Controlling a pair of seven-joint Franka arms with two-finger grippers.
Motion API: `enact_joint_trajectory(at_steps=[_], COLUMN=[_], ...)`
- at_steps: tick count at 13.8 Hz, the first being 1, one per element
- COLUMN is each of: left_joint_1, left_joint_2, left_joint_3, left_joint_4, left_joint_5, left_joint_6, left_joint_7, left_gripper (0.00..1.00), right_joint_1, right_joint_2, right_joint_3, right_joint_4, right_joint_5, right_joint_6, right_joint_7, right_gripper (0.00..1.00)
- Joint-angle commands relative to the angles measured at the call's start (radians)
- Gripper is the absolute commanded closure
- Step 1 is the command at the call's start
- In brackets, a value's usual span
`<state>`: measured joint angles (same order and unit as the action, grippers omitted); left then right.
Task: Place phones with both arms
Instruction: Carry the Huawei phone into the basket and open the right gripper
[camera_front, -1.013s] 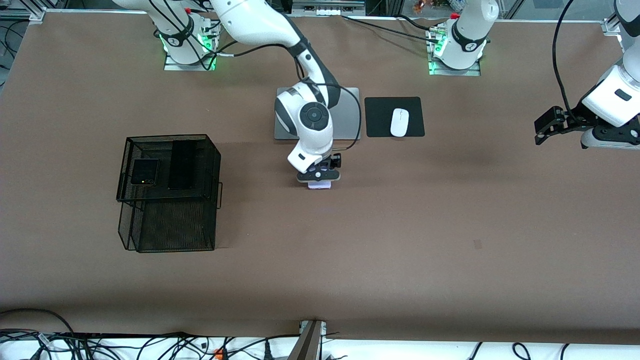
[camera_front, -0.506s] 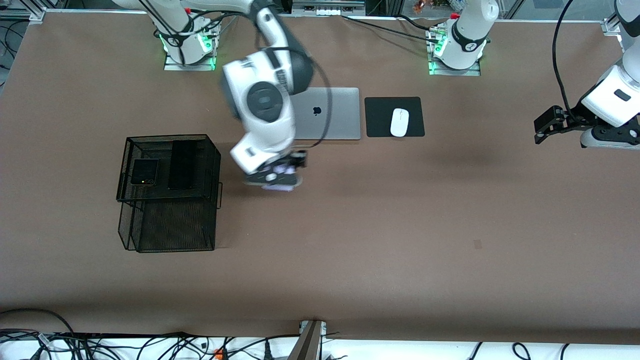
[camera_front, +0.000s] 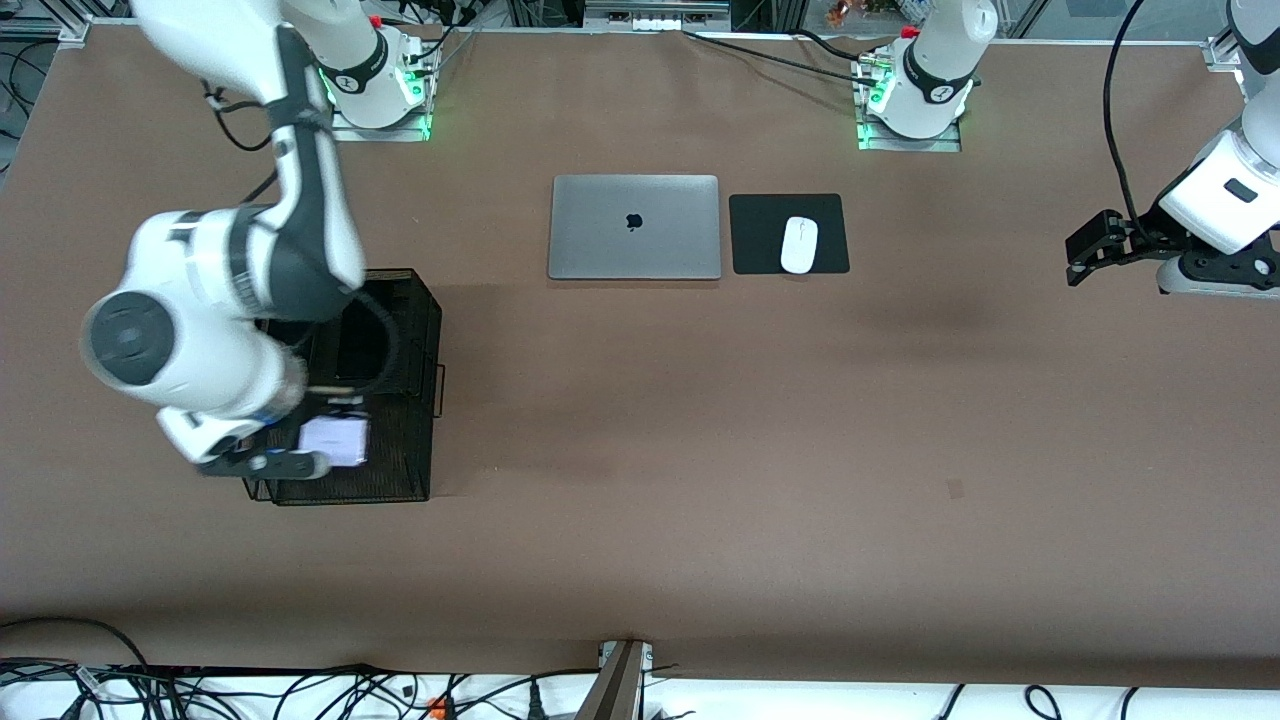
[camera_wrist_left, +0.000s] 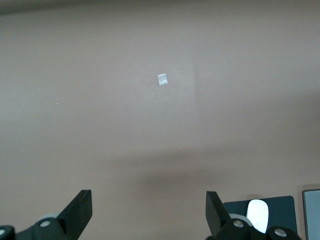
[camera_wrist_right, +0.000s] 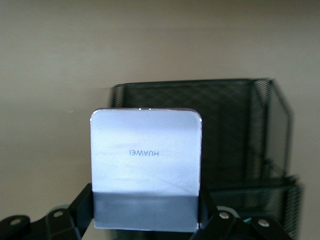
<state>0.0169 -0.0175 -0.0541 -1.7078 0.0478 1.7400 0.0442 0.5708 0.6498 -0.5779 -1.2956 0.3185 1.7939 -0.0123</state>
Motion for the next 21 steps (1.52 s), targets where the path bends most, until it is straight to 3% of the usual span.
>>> enact_joint_trajectory(at_steps=[1,7,13,15,16,17,21], left_joint_1=[-0.003,-0.002,-0.002,-0.002,-0.003,-0.003,-0.003], left_joint_2=[0.013,0.013,0.013,0.013,0.013,0.013,0.013], left_joint_3=[-0.003,-0.004,-0.004,-0.004,-0.004,-0.004,-0.004], left_joint_4=[0.031,0.031,0.031,0.031,0.031,0.031,0.031], left_joint_5=[0.012,0.012,0.012,0.012,0.012,0.012,0.012], left_joint_6=[-0.028,-0.036,-0.037,-0.037,-0.037,-0.037,-0.037], left_joint_7=[0.006,-0.004,-0.006,-0.006,-0.004,-0.006,-0.006], left_gripper=[0.00,0.00,0.00,0.00,0.00,0.00,0.00], right_joint_1=[-0.057,-0.126,-0.115,-0.118,-0.120,-0.121,-0.126], right_joint_2=[0.076,0.212,0.206,0.206,0.205,0.203,0.157], right_joint_3=[0.023,0.090,0.089,0.089,0.089,0.087,0.044], right_joint_4=[0.041,0.032,-0.013,-0.013,-0.013,-0.013,0.001], right_joint_5=[0.021,0.105,0.110,0.111,0.111,0.111,0.108], right_joint_6=[0.060,0.229,0.193,0.119,0.104,0.096,0.061], right_joint_7=[-0.070,-0.129,-0.130,-0.124,-0.120,-0.123,-0.132], right_gripper=[1.00,1.00,0.96,0.78,0.36,0.00,0.00])
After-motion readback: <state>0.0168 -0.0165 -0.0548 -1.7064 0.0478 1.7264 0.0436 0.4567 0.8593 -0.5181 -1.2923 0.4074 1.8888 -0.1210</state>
